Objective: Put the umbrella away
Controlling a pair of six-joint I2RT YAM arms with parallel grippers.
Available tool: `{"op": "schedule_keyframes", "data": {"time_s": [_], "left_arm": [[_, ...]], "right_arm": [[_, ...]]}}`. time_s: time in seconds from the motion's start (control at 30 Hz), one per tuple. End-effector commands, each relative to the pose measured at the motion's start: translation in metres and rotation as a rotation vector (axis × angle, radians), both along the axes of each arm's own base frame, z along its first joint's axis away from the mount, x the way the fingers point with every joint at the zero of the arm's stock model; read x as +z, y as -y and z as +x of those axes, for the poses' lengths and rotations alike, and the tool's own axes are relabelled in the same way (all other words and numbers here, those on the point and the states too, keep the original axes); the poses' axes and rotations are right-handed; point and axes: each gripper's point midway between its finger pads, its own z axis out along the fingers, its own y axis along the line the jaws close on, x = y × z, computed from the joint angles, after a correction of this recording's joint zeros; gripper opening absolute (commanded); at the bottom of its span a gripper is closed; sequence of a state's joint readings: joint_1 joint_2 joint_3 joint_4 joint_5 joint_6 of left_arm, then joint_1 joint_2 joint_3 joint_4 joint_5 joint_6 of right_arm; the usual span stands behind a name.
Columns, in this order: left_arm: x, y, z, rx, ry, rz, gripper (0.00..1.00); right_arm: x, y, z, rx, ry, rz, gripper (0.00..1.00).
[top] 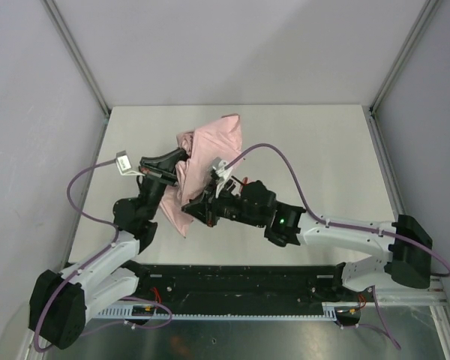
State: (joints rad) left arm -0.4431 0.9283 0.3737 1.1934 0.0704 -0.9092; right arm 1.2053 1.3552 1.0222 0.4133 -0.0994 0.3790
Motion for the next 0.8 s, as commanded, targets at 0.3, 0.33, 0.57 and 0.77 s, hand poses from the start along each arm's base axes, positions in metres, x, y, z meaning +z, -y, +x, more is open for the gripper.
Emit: {"op": "schedule_keyframes", "data": {"time_s": [0.3, 0.33, 0.57, 0.77], "left_arm": [[0.042, -0.005, -0.056, -0.086, 0.273, -0.041, 0.0], [0.043, -0.004, -0.061, -0.097, 0.3, -0.023, 0.0], [0.045, 0.0, -0.082, -0.105, 0.438, 0.093, 0.0], [0.049, 0.002, -0.093, -0.126, 0.522, 0.177, 0.0]], "right_arm": [[-0.044, 0.022, -0.026, 0.034, -0.087, -0.257, 0.4], [-0.04, 0.026, -0.032, 0.054, -0.097, -0.253, 0.45], [-0.022, 0.062, -0.073, 0.209, -0.133, -0.264, 0.84], [-0.025, 0.106, -0.08, 0.182, -0.114, -0.343, 0.96]]}}
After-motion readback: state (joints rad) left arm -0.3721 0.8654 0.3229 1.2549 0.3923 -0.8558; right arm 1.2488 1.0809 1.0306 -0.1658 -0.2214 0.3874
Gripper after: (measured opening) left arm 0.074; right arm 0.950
